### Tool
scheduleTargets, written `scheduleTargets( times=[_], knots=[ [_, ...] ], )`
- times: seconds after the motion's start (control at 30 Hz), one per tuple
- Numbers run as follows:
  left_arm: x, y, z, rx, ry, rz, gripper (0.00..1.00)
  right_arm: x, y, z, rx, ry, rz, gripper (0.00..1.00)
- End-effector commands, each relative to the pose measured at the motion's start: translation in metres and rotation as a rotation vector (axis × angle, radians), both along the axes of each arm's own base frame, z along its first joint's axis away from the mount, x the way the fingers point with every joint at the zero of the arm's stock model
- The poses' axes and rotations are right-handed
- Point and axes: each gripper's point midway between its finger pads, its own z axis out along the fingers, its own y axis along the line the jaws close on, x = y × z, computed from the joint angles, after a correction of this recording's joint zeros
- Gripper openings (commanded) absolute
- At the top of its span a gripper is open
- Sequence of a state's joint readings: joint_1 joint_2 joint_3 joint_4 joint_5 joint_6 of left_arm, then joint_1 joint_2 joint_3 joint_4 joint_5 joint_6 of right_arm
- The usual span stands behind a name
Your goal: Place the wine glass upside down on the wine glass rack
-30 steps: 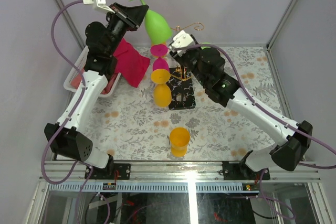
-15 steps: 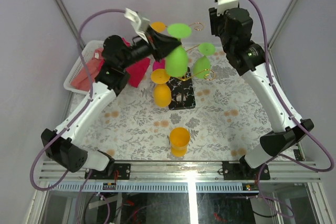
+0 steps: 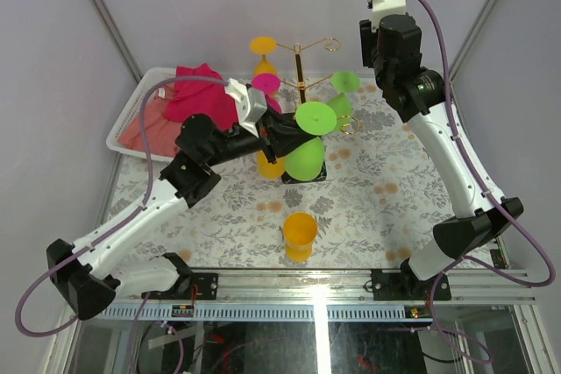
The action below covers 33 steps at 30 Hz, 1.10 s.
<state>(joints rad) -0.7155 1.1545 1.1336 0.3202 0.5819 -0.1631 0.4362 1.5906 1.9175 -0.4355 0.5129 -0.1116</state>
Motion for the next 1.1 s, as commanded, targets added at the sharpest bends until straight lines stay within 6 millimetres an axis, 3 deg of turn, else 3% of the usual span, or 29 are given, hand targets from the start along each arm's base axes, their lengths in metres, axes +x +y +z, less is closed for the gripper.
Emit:
scheduleTargets(
  times=[0.0,0.23,0.47,0.73,1.07],
  knots=[
    [0.014,-0.007,-0.018,-0.043,-0.037,0.069,0.0,-0.005,-0.01,0.02,0.02,-0.052,-0.032,0.52],
    [0.028,-0.023,-0.045,-0.104,-0.015,0.121,0.0,-0.008,-0.014,0.017,-0.016,-0.048,-0.041,0.53],
    [0.022,-0.042,-0.064,-0.096,-0.001,0.131,0.0,-0.009,-0.019,0.015,-0.056,-0.043,-0.051,0.53],
    [0.031,-0.057,-0.086,-0.107,0.043,0.249,0.0,-0.004,-0.017,0.011,-0.076,-0.036,-0.044,0.53],
    [0.054,-0.052,-0.11,-0.107,0.104,0.543,0.0,-0.009,-0.022,0.008,-0.106,-0.032,-0.046,0.54]
  ],
)
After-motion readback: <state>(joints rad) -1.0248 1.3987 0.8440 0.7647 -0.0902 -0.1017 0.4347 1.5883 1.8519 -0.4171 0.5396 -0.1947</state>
